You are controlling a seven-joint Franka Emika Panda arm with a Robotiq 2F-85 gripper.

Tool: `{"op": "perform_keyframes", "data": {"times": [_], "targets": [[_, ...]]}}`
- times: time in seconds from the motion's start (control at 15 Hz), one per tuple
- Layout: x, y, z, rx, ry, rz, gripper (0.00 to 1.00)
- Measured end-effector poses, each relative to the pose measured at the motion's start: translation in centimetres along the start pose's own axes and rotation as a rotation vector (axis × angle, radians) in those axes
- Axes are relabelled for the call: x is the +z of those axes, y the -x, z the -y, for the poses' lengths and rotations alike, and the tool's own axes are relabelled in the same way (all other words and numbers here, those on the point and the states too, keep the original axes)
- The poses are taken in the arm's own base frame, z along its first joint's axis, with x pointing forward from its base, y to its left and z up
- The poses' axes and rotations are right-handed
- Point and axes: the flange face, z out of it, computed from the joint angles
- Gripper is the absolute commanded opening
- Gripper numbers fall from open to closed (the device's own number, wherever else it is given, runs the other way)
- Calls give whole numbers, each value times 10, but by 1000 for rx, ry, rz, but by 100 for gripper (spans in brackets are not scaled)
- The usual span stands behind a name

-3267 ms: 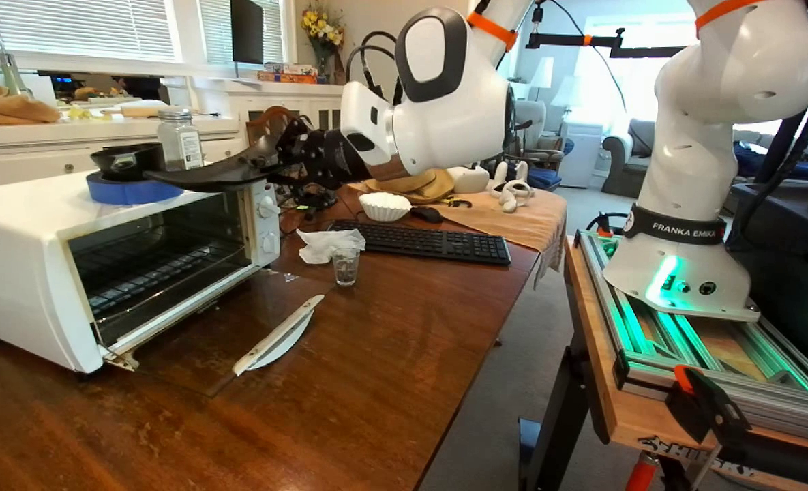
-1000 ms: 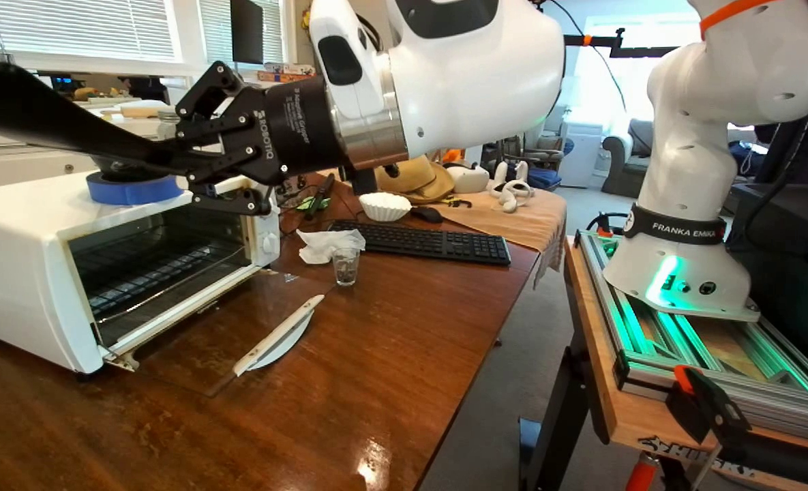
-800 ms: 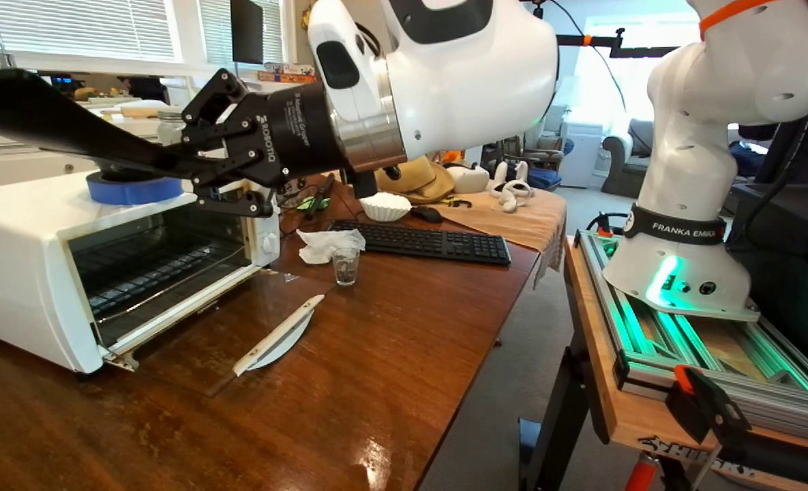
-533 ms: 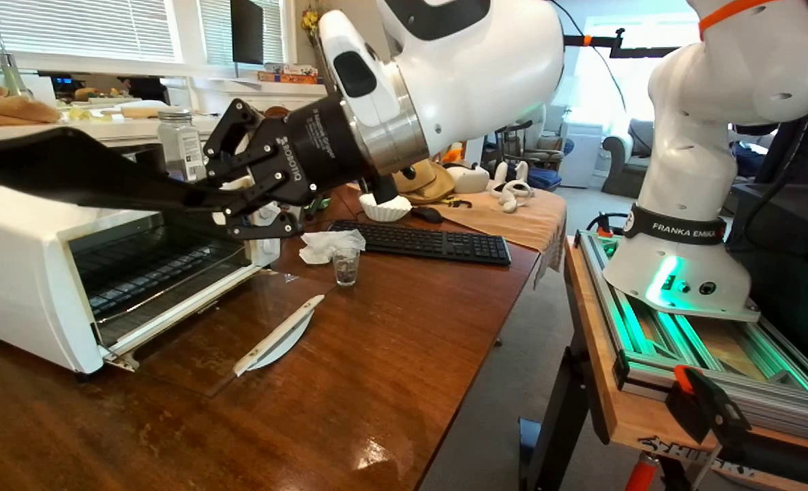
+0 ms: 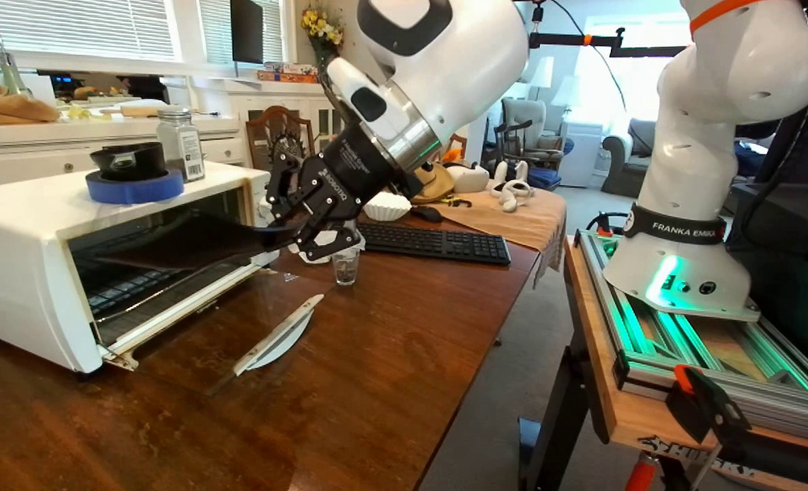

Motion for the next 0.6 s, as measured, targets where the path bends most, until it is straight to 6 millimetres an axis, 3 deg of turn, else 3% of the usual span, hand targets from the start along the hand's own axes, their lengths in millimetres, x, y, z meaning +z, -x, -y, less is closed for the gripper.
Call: {"op": "perform_keyframes", "data": {"times": [0.33, 0.47, 0.6], "targets": [[29, 118, -10, -74, -43, 182, 4], [40, 145, -16, -116, -52, 216, 4], [53, 153, -22, -160, -57, 218, 4]]}}
